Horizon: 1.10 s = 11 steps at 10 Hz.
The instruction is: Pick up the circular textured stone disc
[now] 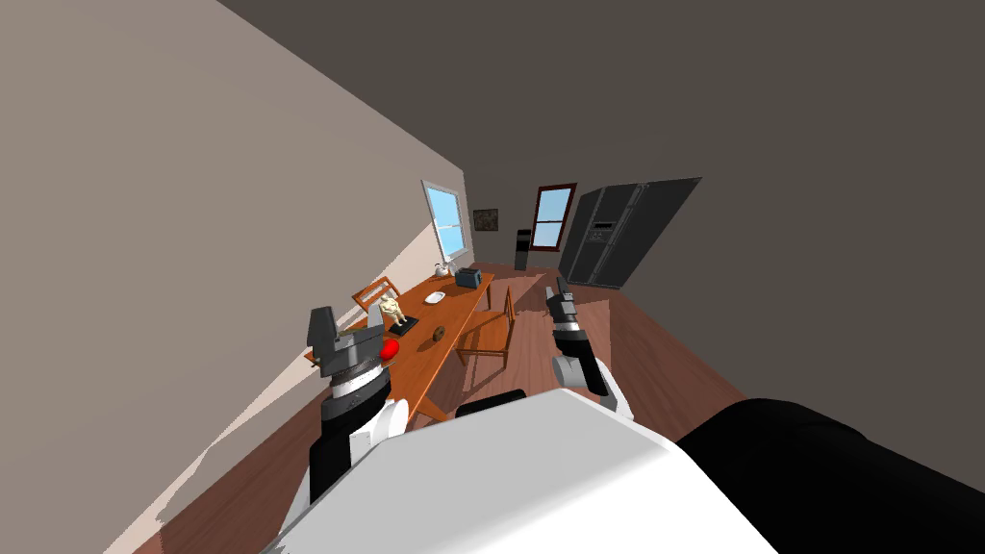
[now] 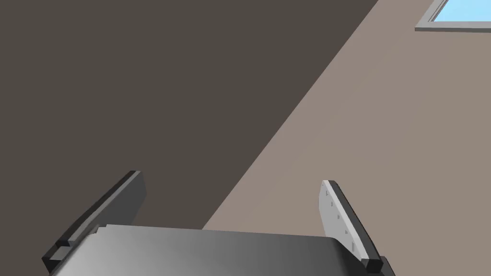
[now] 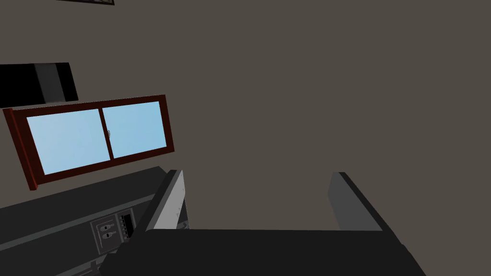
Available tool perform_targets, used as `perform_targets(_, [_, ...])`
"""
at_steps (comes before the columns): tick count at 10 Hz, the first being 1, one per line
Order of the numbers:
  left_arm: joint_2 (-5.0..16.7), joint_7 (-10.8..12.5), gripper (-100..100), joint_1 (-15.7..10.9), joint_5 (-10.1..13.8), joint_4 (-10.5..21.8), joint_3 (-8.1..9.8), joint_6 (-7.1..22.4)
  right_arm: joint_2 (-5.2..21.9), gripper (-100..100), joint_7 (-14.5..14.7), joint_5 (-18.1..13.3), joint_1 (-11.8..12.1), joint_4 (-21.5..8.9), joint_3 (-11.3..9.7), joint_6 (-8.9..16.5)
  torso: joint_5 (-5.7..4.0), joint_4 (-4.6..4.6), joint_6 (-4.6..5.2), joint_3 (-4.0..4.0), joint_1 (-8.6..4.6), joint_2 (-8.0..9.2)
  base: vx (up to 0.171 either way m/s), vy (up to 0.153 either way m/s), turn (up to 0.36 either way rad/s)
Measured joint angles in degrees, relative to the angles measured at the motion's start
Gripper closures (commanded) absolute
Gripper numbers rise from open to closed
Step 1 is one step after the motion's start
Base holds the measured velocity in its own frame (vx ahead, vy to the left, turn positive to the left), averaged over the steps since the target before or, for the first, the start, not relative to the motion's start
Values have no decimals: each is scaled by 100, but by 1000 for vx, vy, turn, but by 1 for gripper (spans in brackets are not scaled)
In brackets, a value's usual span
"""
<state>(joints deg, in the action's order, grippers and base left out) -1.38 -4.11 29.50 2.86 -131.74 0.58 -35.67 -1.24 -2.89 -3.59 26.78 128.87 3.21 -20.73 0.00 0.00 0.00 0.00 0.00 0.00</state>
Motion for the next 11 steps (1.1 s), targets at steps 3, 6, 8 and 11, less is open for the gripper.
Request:
perform_targets(3, [464,81,-100,-100,94,177,-8,150,0,0,0,0,0,0,0,0,1,-1,0,-2,3,-4,8,1,-6])
perform_targets(6, [846,250,-100,-354,286,558,-12,471,0,0,0,0,0,0,0,0,1,-2,1,-4,2,-7,14,1,-8])
perform_targets(8, [1042,436,-100,-563,490,876,33,771,0,0,0,0,0,0,0,0,1,-2,0,-5,4,-9,15,5,-9])
perform_targets(11, [1180,695,-100,-788,762,1223,41,1225,0,0,0,0,0,0,0,0,0,-2,0,-5,2,-8,17,4,-6])
